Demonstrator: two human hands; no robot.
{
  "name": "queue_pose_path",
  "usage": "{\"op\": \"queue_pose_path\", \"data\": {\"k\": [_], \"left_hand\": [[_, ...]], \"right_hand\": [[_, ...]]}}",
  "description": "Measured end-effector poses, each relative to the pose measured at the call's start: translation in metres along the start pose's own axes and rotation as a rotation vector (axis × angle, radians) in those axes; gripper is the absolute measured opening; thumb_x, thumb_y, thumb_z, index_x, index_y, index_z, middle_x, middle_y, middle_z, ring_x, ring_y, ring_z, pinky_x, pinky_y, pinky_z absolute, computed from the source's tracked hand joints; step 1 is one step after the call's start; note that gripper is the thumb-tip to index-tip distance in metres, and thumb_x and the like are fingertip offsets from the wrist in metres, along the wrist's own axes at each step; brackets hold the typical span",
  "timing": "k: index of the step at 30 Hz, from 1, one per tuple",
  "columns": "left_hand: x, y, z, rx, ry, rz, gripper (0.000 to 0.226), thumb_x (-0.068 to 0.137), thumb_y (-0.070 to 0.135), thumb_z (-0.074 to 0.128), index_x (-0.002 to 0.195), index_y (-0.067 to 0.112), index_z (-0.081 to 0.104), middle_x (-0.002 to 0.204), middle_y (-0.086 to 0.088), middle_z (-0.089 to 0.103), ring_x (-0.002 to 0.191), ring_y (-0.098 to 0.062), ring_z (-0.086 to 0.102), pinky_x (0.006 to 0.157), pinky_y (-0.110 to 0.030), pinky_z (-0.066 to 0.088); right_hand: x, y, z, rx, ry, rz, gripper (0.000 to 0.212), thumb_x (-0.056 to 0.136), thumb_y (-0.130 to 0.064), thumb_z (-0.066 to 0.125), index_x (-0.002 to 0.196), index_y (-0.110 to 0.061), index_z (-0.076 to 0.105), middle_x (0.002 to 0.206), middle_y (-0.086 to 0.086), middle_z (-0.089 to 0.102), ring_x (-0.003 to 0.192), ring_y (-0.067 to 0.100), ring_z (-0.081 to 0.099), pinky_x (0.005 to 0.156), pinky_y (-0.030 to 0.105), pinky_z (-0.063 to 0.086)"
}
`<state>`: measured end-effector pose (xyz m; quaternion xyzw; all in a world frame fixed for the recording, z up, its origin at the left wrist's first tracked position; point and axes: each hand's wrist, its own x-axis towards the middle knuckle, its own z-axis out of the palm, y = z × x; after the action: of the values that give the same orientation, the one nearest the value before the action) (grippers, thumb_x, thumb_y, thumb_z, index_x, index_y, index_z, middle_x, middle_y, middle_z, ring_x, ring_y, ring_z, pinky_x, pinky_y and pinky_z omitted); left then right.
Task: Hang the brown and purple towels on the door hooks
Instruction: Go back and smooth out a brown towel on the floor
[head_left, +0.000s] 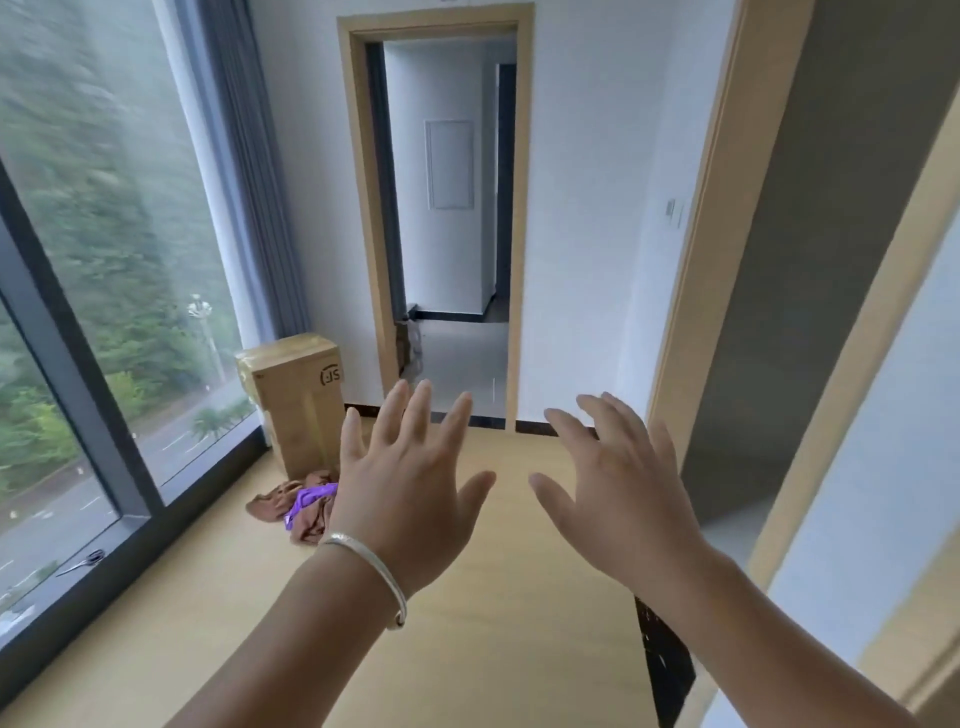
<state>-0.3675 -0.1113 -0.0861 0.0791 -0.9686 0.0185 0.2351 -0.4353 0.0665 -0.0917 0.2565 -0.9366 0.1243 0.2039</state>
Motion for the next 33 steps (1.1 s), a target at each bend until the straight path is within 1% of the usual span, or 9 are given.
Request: {"op": "queue_pose_path", "data": {"k": [5,8,16,22,27,30,33], "left_hand": [[0.047,0.006,0.032,-0.046,-0.03,0.072,0.07,0.089,0.069,0.022,0.148,0.037,-0.001,0.161,-0.001,0.005,0.148,-0.023,-0.005,0.115,-0.055,0.001],[0.08,-0.002,0.056,-0.068,-0.046,0.097,0.069,0.09,0.068,0.022,0.147,0.037,-0.002,0.16,-0.001,0.006,0.148,-0.023,-0.005,0.116,-0.055,0.004],[0.193,-0.064,0.11,-0.109,-0.037,0.131,0.071,0.09,0.069,0.02,0.148,0.038,-0.005,0.161,-0.001,0.004,0.148,-0.023,-0.006,0.116,-0.055,0.004],[0.276,-0.11,0.139,-0.122,-0.043,0.157,0.071,0.09,0.069,0.02,0.149,0.037,-0.005,0.161,-0.001,0.002,0.148,-0.023,-0.007,0.117,-0.055,0.003],[0.325,-0.122,0.167,-0.157,-0.071,0.171,0.07,0.091,0.067,0.021,0.148,0.037,-0.005,0.161,-0.001,0.001,0.147,-0.022,-0.009,0.118,-0.054,0.004],[0.353,-0.127,0.186,-0.15,-0.096,0.178,0.07,0.091,0.067,0.021,0.149,0.037,-0.005,0.161,0.0,0.0,0.147,-0.022,-0.009,0.118,-0.054,0.003],[0.385,-0.127,0.206,-0.148,-0.086,0.169,0.071,0.09,0.068,0.02,0.148,0.037,-0.005,0.161,-0.001,0.001,0.147,-0.022,-0.009,0.118,-0.054,0.004]], "right_hand": [[0.025,0.024,0.02,-0.046,-0.008,0.067,0.059,0.09,-0.058,0.043,0.142,-0.032,0.035,0.152,0.001,0.031,0.145,0.02,0.014,0.116,0.05,0.016],[0.051,0.032,0.039,-0.074,-0.016,0.11,0.06,0.089,-0.058,0.043,0.143,-0.033,0.033,0.152,0.0,0.03,0.145,0.019,0.014,0.115,0.051,0.013],[0.165,0.025,0.086,-0.13,0.009,0.165,0.06,0.089,-0.058,0.043,0.143,-0.032,0.034,0.152,0.0,0.03,0.144,0.02,0.015,0.115,0.05,0.014],[0.251,0.013,0.116,-0.178,0.034,0.182,0.06,0.089,-0.057,0.045,0.143,-0.03,0.036,0.15,0.002,0.034,0.143,0.021,0.02,0.113,0.051,0.022],[0.301,0.018,0.141,-0.176,0.013,0.195,0.059,0.09,-0.055,0.046,0.143,-0.03,0.036,0.15,0.002,0.032,0.144,0.022,0.018,0.114,0.051,0.018],[0.329,0.028,0.155,-0.181,0.013,0.203,0.059,0.09,-0.056,0.045,0.143,-0.031,0.036,0.15,0.001,0.032,0.144,0.021,0.017,0.114,0.05,0.019],[0.358,0.045,0.171,-0.19,0.0,0.196,0.059,0.091,-0.056,0.043,0.143,-0.032,0.034,0.151,0.0,0.03,0.144,0.02,0.016,0.113,0.049,0.02]]}}
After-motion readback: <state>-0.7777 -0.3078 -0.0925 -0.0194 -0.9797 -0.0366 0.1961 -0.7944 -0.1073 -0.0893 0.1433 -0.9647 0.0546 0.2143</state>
